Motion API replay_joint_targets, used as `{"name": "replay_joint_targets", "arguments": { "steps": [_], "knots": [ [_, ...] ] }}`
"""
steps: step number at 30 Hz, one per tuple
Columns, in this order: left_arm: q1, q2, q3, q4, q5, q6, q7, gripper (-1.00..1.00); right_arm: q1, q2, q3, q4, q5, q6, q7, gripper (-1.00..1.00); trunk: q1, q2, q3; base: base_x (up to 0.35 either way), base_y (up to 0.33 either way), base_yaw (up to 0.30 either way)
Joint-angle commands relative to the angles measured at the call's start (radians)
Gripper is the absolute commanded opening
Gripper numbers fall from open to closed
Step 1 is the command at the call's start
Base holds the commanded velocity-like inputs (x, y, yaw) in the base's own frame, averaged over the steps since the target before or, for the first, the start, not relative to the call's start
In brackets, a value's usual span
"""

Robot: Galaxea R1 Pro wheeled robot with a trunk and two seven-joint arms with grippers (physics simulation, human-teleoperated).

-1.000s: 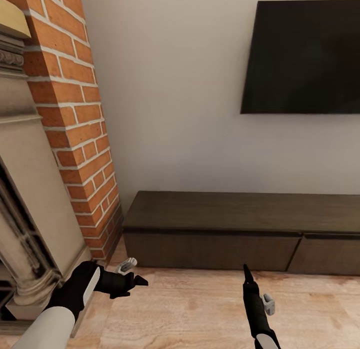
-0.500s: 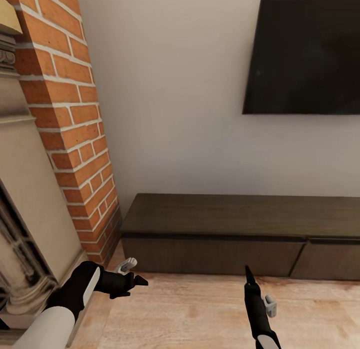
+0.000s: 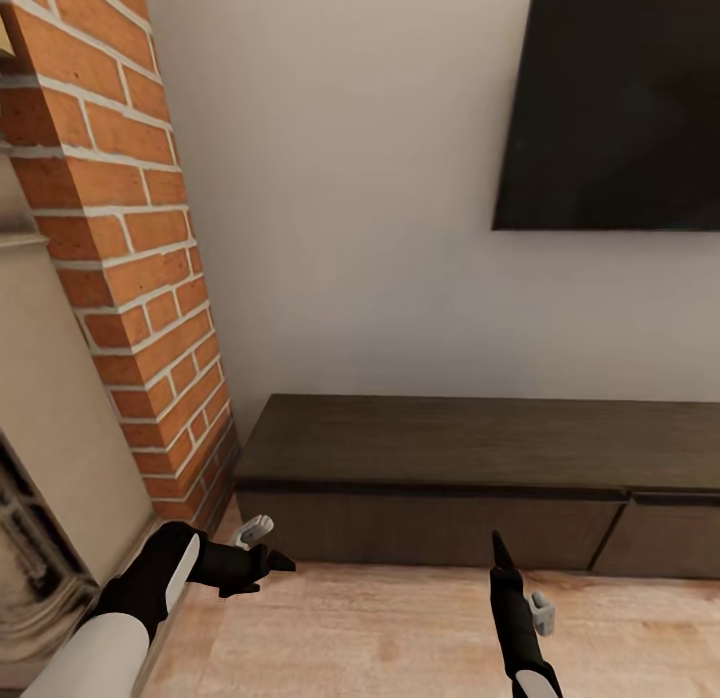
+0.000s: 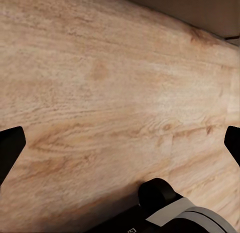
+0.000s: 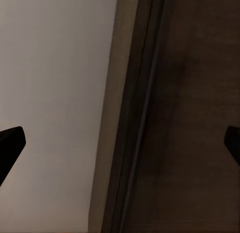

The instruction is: Place each of the two pumpkins and all three candles from the living room inside a cabinet in the living room (use any cabinet), then make sure every cabinet is closed, and position the cauldron so it is next to a table in the living room.

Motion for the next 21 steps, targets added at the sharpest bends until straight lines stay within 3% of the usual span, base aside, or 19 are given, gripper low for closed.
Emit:
{"name": "replay_joint_targets", "arguments": {
  "steps": [1, 8, 11, 13, 16, 21],
  "knots": [
    [-0.001, 0.0, 0.003, 0.0, -0.003, 0.006, -0.004, 1.0, -0.001, 0.001, -0.002, 0.001, -0.006, 0.002, 0.005, 1.0, 0.0, 0.0, -0.001, 0.198, 0.0, 0.0],
    [0.0, -0.001, 0.003, 0.001, 0.001, 0.009, -0.02, 1.0, -0.001, 0.001, -0.002, 0.001, -0.006, 0.003, 0.005, 1.0, 0.0, 0.0, -0.001, 0.178, 0.0, 0.0],
    [0.003, 0.001, -0.001, 0.003, -0.002, 0.009, -0.12, 1.0, -0.001, 0.0, -0.002, 0.001, -0.006, 0.003, 0.005, 1.0, 0.0, 0.0, -0.001, 0.047, 0.0, 0.0],
    [0.006, 0.005, -0.032, 0.005, -0.004, 0.009, -0.181, 1.0, -0.001, 0.0, -0.002, 0.001, -0.006, 0.003, 0.005, 1.0, 0.0, 0.0, -0.001, 0.011, 0.0, 0.0],
    [0.008, 0.007, -0.072, 0.007, -0.004, 0.009, -0.214, 1.0, -0.001, 0.0, -0.002, 0.001, -0.006, 0.003, 0.005, 1.0, 0.0, 0.0, -0.001, 0.013, 0.0, 0.0],
    [0.008, 0.008, -0.081, 0.007, -0.004, 0.009, -0.22, 1.0, -0.001, 0.0, -0.002, 0.001, -0.006, 0.003, 0.004, 1.0, 0.0, 0.0, -0.001, 0.119, 0.0, 0.0]
  ]
}}
